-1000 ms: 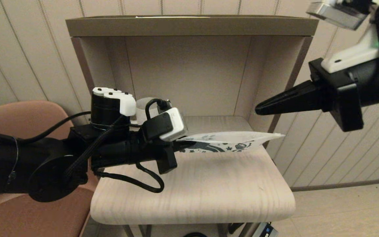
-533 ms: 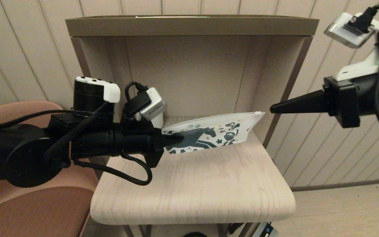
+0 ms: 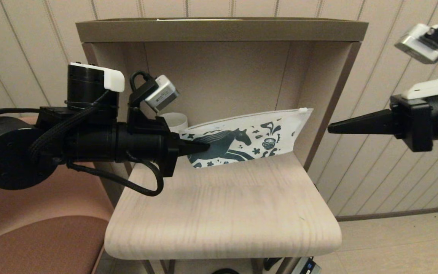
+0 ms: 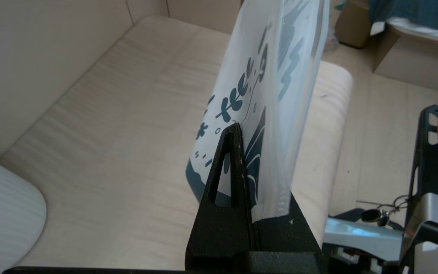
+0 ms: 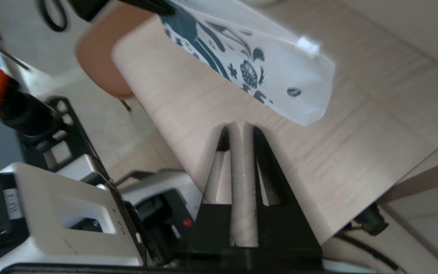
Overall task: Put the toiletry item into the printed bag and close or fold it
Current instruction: Hand it to the other hand
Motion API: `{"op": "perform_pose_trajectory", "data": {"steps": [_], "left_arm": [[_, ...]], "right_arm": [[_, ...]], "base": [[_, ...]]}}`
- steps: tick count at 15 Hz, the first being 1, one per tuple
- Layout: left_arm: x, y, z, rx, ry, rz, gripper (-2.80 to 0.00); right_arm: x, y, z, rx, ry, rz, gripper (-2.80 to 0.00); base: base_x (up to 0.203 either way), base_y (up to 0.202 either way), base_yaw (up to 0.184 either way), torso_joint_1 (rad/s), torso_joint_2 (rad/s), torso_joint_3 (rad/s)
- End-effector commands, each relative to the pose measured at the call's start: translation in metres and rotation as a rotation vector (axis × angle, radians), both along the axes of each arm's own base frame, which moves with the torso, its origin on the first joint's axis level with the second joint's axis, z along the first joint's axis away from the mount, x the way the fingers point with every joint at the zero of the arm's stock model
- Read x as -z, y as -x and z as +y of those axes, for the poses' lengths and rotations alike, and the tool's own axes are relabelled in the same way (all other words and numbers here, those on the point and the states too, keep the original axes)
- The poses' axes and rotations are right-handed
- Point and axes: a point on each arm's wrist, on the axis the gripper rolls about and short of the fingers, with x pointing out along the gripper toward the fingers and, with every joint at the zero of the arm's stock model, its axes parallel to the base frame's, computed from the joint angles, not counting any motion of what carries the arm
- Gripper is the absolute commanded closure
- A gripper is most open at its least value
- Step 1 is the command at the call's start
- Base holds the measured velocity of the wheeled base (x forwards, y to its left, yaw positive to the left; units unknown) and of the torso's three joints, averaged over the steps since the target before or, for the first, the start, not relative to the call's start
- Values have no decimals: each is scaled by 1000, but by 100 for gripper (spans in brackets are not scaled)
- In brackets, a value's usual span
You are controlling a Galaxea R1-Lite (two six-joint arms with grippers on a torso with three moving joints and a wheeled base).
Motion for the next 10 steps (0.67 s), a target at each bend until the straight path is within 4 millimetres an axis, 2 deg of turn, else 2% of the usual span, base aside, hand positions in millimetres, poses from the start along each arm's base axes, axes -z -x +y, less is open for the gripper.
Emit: {"op": "perform_pose_trajectory", "data": {"steps": [1, 3, 5, 8, 9, 10], "left_arm": [[-1, -3, -1, 5, 3, -3, 0], [2, -4, -2, 8, -1, 11, 0], [8, -9, -4, 12, -7, 25, 0], [6, -10, -1, 23, 5, 36, 0], [4, -11, 0, 50, 27, 56, 0], [1, -10, 0, 66, 51, 88, 0]], "right_arm": [[-2, 1, -14, 31, -11, -14, 0], [8, -7, -28, 60, 2, -7, 0], [18, -13, -39, 5, -24, -6, 0], [24, -19, -42, -21, -41, 10, 0], [26, -20, -41, -19, -40, 19, -209], [27, -21, -42, -24, -41, 23, -280]], "base": [[0, 0, 0, 0, 0, 0], [0, 0, 0, 0, 0, 0], [0, 0, 0, 0, 0, 0], [0, 0, 0, 0, 0, 0], [0, 0, 0, 0, 0, 0], [0, 0, 0, 0, 0, 0]]}}
